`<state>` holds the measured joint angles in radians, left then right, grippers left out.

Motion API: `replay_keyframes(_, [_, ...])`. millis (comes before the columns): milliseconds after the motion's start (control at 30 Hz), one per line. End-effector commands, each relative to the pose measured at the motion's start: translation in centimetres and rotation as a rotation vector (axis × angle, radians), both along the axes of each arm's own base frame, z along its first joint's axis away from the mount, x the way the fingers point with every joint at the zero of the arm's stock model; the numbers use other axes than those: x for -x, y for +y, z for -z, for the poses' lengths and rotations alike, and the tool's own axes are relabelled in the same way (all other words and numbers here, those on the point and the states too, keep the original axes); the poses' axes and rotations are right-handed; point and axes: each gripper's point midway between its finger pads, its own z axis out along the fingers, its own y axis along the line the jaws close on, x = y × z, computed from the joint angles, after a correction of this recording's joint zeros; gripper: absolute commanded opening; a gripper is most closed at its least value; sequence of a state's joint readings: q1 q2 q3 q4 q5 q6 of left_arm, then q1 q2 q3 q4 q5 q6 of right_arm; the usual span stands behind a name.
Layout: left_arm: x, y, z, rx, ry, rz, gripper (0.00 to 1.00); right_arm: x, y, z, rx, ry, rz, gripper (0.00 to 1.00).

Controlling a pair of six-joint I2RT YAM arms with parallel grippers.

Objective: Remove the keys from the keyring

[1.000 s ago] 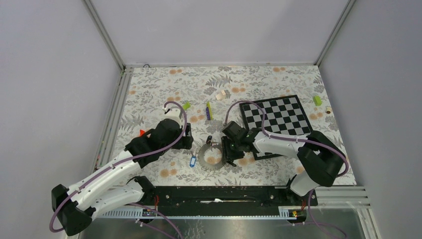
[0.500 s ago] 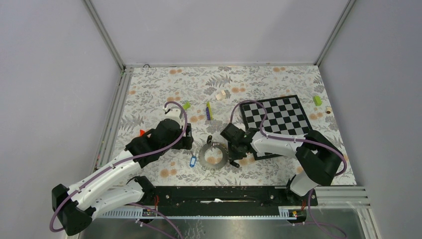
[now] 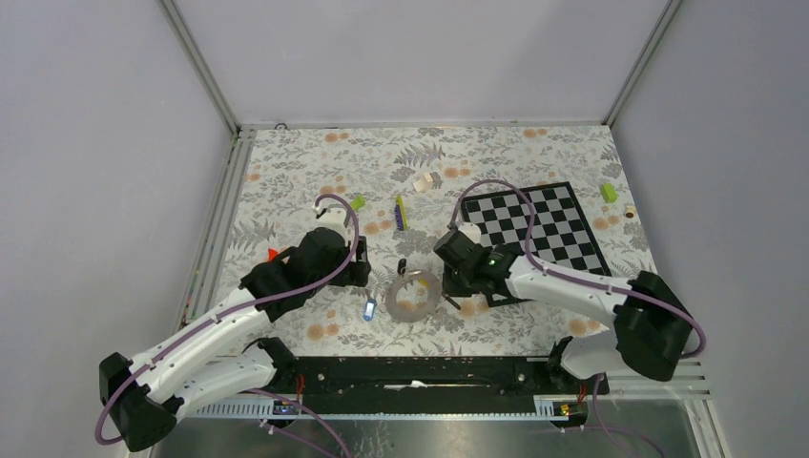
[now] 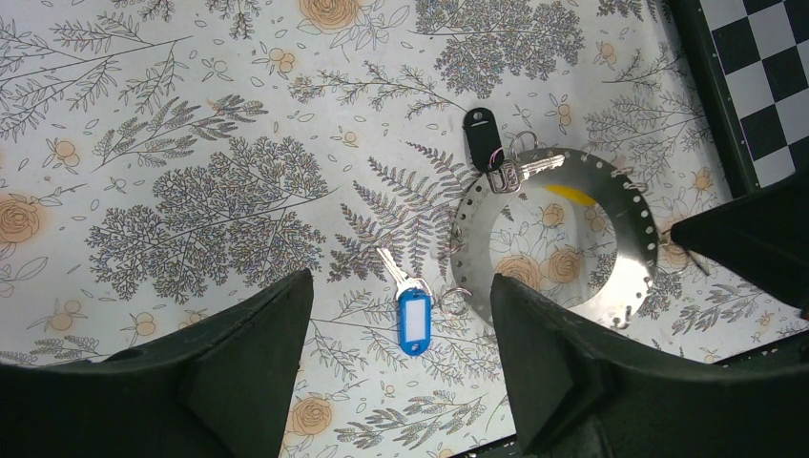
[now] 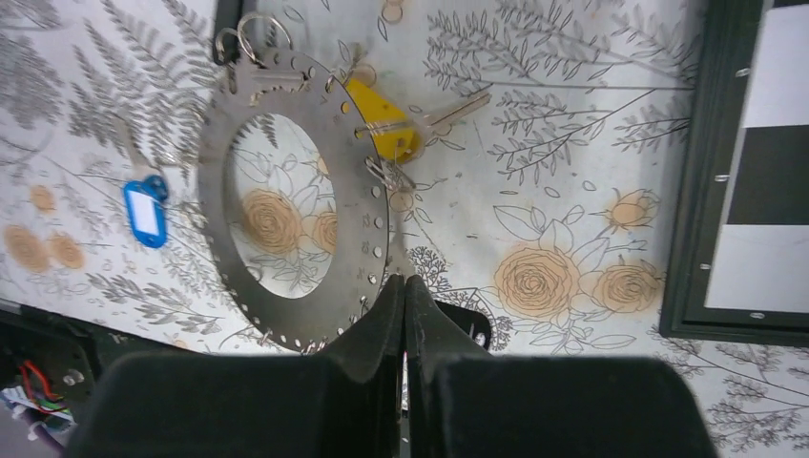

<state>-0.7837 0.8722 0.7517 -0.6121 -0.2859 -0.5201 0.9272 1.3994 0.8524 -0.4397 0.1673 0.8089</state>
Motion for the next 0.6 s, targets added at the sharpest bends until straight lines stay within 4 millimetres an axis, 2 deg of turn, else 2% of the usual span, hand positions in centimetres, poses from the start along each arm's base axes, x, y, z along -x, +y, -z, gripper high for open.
replay_keyframes(0, [-0.8, -0.2, -1.9, 0.028, -0.053, -0.012, 0.74, -0.9, -1.5, -3.1, 0.002, -0.115, 0.028, 0.0])
replay_keyframes(267, [-0.7, -0.1, -2.0, 0.035, -0.06, -0.015, 0.75, -1.5, -4.3, -8.4, 0.044, -0.26, 0.003, 0.0])
replay_keyframes(567, [-0.8, 0.0, -2.2, 0.036, -0.065, -0.017, 0.75, -1.9, -5.7, -13.7, 0.067, -0.382, -0.069, 0.0])
